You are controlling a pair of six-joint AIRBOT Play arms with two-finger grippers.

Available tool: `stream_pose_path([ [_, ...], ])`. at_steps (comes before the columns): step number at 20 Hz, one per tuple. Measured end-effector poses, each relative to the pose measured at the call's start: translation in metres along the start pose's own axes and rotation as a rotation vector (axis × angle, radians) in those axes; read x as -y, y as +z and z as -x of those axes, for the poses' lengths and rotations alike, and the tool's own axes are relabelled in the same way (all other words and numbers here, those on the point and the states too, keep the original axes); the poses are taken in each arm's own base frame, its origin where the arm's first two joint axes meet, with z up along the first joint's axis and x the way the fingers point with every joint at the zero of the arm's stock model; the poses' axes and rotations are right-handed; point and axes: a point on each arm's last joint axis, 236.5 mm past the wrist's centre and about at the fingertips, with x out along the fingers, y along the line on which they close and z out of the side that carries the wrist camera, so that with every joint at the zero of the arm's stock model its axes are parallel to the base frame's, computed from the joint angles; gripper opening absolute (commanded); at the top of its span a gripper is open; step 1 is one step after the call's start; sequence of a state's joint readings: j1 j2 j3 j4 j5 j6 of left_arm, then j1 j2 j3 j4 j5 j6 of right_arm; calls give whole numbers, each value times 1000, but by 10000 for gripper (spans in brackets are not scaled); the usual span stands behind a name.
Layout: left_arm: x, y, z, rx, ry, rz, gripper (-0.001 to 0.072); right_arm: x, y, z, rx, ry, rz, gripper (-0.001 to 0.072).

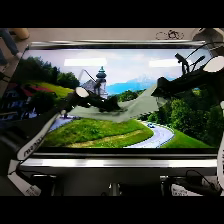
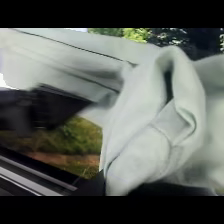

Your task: Fold the shirts.

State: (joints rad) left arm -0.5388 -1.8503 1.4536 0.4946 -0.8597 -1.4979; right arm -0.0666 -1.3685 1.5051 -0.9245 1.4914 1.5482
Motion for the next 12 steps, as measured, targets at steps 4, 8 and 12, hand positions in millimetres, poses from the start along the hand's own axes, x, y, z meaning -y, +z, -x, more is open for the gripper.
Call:
stream_pose_path([
  [4, 28, -31, -56, -24, -126, 89, 30, -20, -10, 27, 45, 3, 31, 25],
  [8, 31, 14, -15, 82, -144, 10, 29, -34, -9, 14, 41, 18, 50, 25],
  [12, 11, 86, 119, 276, 2, -137, 30, -69, -2, -47, 2, 93, 79, 25],
])
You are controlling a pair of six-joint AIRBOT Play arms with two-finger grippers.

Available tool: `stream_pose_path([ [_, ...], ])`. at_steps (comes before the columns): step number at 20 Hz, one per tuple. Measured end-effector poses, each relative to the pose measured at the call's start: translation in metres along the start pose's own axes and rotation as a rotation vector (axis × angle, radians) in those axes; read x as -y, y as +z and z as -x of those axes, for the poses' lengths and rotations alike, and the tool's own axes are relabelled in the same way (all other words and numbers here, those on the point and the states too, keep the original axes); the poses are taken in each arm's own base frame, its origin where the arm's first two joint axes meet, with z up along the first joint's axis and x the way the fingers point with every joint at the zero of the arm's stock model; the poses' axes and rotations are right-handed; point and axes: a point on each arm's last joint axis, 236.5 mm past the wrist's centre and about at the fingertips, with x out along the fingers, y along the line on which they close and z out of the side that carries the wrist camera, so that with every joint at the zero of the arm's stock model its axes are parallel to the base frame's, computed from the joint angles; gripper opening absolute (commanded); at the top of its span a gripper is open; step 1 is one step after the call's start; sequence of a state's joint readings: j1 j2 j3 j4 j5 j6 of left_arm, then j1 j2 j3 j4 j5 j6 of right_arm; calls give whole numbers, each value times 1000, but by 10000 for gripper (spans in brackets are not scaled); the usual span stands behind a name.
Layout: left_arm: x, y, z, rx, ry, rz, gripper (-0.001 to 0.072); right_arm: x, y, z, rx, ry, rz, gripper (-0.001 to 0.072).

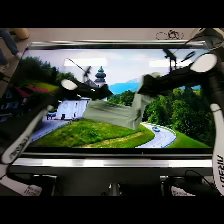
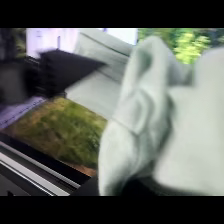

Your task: Fold the shirts.

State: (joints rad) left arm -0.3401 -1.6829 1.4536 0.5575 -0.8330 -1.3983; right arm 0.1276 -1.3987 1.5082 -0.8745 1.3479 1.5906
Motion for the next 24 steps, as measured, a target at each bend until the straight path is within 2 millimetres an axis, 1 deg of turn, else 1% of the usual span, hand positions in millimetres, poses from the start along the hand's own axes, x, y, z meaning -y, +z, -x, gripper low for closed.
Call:
stream_pose_path([
  [1, -6, 25, 37, 65, 39, -31, 30, -8, 3, -24, -11, 30, -7, 26],
  [2, -9, 49, 79, 138, 76, -60, 30, -15, 3, -49, -28, 57, -17, 26],
  [3, -7, 69, 120, 216, 107, -85, 30, -23, 1, -75, -52, 90, -35, 35],
  [4, 0, 79, 156, 271, 123, -112, 30, -30, -3, -103, -78, 128, -63, 135],
  [5, 9, 86, 189, 325, 139, -138, 30, -37, -9, -131, -107, 165, -94, 477],
  [6, 19, 91, 221, 387, 154, -164, 30, -42, -14, -155, -128, 199, -123, 699],
  [7, 29, 91, 245, 425, 167, -192, 30, -48, -18, -173, -146, 238, -150, 696],
  [8, 42, 88, 265, 459, 172, -220, 31, -54, -20, -186, -154, 281, -181, 694],
  [9, 50, 83, 282, 483, 189, -251, 30, -55, -16, -193, -146, 309, -204, 693],
  [10, 55, 80, 294, 498, 208, -273, 30, -53, -11, -192, -136, 327, -220, 691],
  [11, 56, 75, 303, 503, 233, -293, 31, -49, -3, -185, -123, 338, -226, 690],
  [12, 55, 72, 308, 501, 258, -306, 31, -41, 2, -173, -118, 332, -221, 685],
  [13, 52, 68, 311, 493, 280, -316, 31, -25, 8, -157, -112, 297, -205, 682],
  [14, 47, 64, 313, 481, 307, -322, 31, -5, 11, -140, -110, 240, -191, 657],
  [15, 40, 61, 313, 471, 331, -323, 31, 25, 7, -123, -129, 149, -176, 640],
  [16, 34, 58, 313, 462, 349, -320, 31, 58, -1, -109, -159, 44, -176, 640],
  [17, 27, 56, 312, 450, 364, -316, 31, 93, -15, -96, -201, -62, -194, 640],
  [18, 23, 52, 309, 437, 371, -311, 31, 119, -29, -89, -242, -133, -220, 641],
  [19, 18, 49, 306, 422, 379, -308, 31, 136, -46, -87, -283, -168, -252, 641],
  [20, 15, 47, 303, 413, 382, -302, 31, 146, -60, -91, -311, -177, -281, 641],
  [21, 13, 44, 301, 402, 386, -297, 31, 151, -73, -99, -331, -171, -303, 633],
  [23, 11, 41, 296, 391, 384, -289, 31, 151, -84, -122, -331, -139, -330, 620],
  [24, 11, 39, 295, 386, 383, -287, 31, 150, -87, -132, -326, -130, -335, 531],
])
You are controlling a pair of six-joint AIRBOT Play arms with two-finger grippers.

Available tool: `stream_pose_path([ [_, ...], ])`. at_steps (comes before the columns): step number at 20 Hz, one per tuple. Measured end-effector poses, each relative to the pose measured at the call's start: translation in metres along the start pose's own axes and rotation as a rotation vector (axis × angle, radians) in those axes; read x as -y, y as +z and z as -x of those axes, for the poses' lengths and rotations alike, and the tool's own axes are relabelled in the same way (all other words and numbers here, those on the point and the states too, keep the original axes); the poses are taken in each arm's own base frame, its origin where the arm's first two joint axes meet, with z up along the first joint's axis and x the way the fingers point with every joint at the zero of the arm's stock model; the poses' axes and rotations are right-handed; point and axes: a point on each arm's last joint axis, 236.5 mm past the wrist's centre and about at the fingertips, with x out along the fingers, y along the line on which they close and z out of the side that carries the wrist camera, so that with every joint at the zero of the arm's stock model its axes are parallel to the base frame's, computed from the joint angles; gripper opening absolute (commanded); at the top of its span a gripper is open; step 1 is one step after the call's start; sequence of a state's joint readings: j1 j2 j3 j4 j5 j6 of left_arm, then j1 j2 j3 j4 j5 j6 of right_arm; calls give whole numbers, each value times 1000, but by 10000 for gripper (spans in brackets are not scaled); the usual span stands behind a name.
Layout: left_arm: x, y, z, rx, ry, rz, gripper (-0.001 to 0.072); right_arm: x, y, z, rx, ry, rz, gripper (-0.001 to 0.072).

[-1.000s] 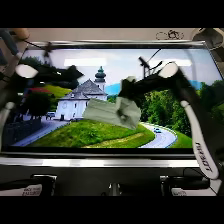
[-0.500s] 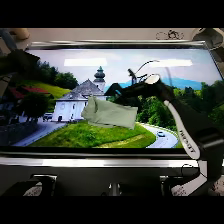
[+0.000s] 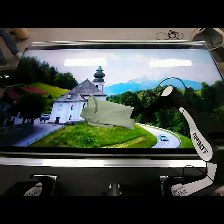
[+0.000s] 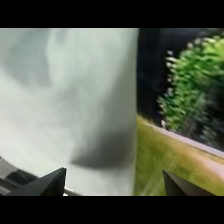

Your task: Fold the shirts.

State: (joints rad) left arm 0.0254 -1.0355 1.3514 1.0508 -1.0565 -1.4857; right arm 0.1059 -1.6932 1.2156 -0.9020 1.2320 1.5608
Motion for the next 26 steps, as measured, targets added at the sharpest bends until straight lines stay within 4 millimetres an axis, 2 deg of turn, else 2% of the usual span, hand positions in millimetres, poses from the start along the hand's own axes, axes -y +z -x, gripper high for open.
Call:
stream_pose_path([
  [2, 0, -2, -1, -6, 1, 2, 31, -8, 5, -16, 27, 25, -6, 27],
  [4, 0, -3, -2, -8, 0, 3, 31, -15, 16, -18, 71, 52, -9, 25],
  [5, 1, -3, -2, -9, 0, 3, 31, -18, 30, -12, 118, 70, -6, 24],
  [6, 0, -4, -2, -10, 0, 4, 31, -20, 42, 1, 153, 85, 5, 22],
  [7, 1, -4, -2, -10, 0, 4, 31, -22, 61, 22, 209, 109, 8, 23],
  [10, 1, -5, -3, -12, 0, 4, 31, -6, 113, 114, 405, 157, -7, 23],
  [12, 0, -6, -4, -16, 0, 6, 31, 29, 130, 184, 522, 158, -72, 23],
  [14, -2, -8, -6, -23, 2, 10, 31, 83, 129, 246, 620, 131, -169, 24],
  [16, -4, -12, -9, -33, 4, 15, 31, 141, 106, 286, 646, 75, -272, 24],
  [17, -5, -14, -10, -38, 5, 17, 32, 168, 90, 300, 643, 38, -321, 24],
  [20, -6, -18, -11, -48, 6, 21, 31, 252, 27, 322, 587, -85, -517, 23],
  [23, -7, -19, -12, -51, 7, 22, 31, 307, -40, 313, 502, -170, -712, 22],
  [25, -7, -19, -12, -52, 7, 22, 31, 331, -79, 296, 457, -202, -825, 23],
  [26, -7, -19, -12, -52, 7, 23, 31, 336, -93, 286, 438, -208, -858, 23],
])
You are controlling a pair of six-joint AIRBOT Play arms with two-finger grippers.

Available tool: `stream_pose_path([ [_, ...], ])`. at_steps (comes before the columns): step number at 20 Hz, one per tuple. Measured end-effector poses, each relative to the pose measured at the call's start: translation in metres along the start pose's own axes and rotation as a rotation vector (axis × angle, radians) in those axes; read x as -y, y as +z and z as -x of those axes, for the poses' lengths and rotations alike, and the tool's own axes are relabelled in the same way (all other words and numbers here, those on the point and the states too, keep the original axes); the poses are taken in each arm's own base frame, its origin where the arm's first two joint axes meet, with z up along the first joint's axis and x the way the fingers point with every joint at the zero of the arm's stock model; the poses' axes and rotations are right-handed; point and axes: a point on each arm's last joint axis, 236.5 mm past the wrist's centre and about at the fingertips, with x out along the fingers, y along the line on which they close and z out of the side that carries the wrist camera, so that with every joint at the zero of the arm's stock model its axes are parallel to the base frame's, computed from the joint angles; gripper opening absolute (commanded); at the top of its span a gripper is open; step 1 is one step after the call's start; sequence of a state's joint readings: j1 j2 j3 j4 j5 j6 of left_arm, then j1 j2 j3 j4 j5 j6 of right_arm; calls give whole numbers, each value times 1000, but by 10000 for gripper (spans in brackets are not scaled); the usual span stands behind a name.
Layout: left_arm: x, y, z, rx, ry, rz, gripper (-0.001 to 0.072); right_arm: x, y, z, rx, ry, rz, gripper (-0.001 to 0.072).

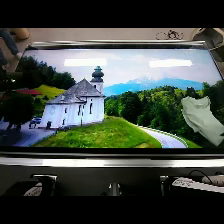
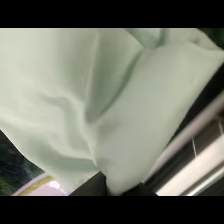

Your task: Fold the shirts.

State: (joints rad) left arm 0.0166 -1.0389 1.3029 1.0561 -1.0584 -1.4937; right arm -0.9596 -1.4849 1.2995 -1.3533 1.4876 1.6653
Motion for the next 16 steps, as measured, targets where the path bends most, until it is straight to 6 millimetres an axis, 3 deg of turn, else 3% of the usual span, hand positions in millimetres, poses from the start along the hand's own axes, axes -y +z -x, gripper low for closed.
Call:
stream_pose_path([
  [5, 0, 0, 0, 0, 0, 0, 31, 43, -41, -35, -81, -85, -69, 23],
  [11, 0, 0, 0, 0, 0, -1, 31, 68, -77, -64, -171, -148, -109, 38],
  [14, 0, 0, 0, 2, 0, -1, 31, 72, -84, -67, -181, -163, -129, 636],
  [15, 0, 1, 0, 2, 0, -2, 32, 71, -81, -66, -166, -162, -130, 687],
  [16, 0, 1, 0, 3, 0, -2, 31, 71, -79, -62, -154, -162, -126, 687],
])
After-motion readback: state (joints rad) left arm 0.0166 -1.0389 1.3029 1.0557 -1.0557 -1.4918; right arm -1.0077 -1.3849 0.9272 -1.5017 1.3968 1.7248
